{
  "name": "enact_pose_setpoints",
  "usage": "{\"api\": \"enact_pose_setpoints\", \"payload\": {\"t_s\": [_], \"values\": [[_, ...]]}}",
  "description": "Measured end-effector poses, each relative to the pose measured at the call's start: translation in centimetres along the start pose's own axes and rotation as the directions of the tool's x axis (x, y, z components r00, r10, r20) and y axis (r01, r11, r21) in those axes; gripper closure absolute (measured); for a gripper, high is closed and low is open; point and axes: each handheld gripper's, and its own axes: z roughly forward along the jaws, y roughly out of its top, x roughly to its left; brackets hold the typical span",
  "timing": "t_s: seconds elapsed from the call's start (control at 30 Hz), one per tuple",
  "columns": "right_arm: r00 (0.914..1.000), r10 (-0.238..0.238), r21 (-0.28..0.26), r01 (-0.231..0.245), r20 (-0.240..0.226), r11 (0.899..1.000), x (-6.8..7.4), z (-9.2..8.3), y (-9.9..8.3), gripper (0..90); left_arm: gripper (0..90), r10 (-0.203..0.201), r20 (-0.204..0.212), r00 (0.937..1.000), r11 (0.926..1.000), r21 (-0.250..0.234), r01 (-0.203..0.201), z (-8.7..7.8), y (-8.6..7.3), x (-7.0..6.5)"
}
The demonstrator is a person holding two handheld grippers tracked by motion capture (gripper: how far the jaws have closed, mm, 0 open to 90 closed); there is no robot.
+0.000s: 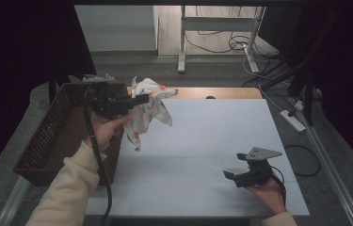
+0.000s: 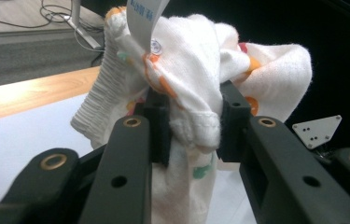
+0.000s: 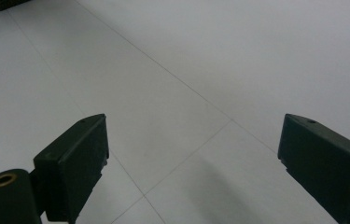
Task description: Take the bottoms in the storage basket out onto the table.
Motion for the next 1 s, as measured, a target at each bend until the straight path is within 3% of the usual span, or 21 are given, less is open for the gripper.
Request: {"api": "enact_pose_setpoints", "payload": {"t_s": [1.0], "values": [[0.9999, 0.001, -0.001, -0.001, 0.011, 1.000, -0.1, 0.0, 0.0, 9.0, 71.1, -0.007, 0.066, 0.9978, 0.9982, 0.060, 0.003, 3.5, -2.1, -1.5]]}}
